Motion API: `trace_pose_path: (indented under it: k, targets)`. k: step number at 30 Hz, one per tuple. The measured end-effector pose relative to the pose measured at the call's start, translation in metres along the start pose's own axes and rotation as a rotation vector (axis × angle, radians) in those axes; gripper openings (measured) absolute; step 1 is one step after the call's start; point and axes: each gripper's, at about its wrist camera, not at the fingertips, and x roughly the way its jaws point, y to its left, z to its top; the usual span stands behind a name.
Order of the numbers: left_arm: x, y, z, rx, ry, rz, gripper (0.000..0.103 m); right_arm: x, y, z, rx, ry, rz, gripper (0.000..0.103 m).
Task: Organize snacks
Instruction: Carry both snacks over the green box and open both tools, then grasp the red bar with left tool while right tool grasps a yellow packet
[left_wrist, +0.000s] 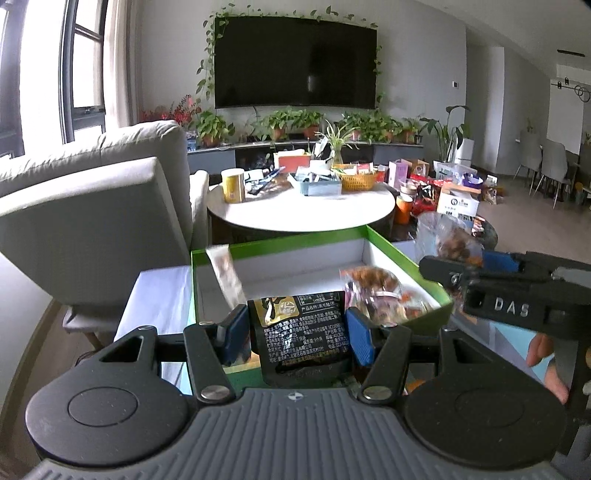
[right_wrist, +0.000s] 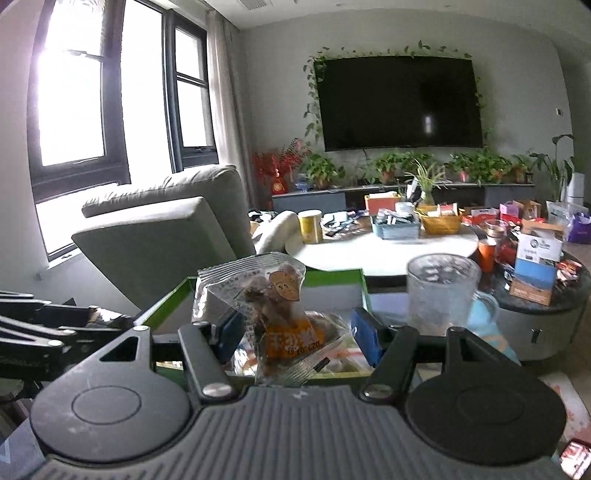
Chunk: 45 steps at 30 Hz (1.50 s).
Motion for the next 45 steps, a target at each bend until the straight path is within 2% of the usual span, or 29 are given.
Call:
trace_pose_path:
  k: [11,23,28,33,39,45]
  targets:
    - [0.050,0.020,0.014,-0.015,0.013,0.031,0.054,0.035,0.010,0.005,-0.010,0.005,0.027,0.045]
    - [0.096,0.032,0.002,-0.055,0.109,0.056,0.061,0.072,0.005,-0.001,-0.005,0.062,-0.018,0.046]
    - [0.095,0.032,-0.001,-0.039,0.118,0.070,0.062,0.069,0.002,-0.004,0.017,0.044,-0.035,0.046]
    - [0.084,0.036,0.002,-0.049,0.094,0.068,0.063,0.062,0.004,-0.004,0.019,0.051,-0.030,0.046]
    - [0.066,0.035,0.001,-0.059,0.080,0.076,0.063,0.038,-0.002,-0.004,0.043,0.035,-0.040,0.046]
    - [0.036,0.035,-0.017,-0.069,0.090,0.088,0.064,0.010,-0.012,-0.010,0.078,0.029,-0.064,0.046]
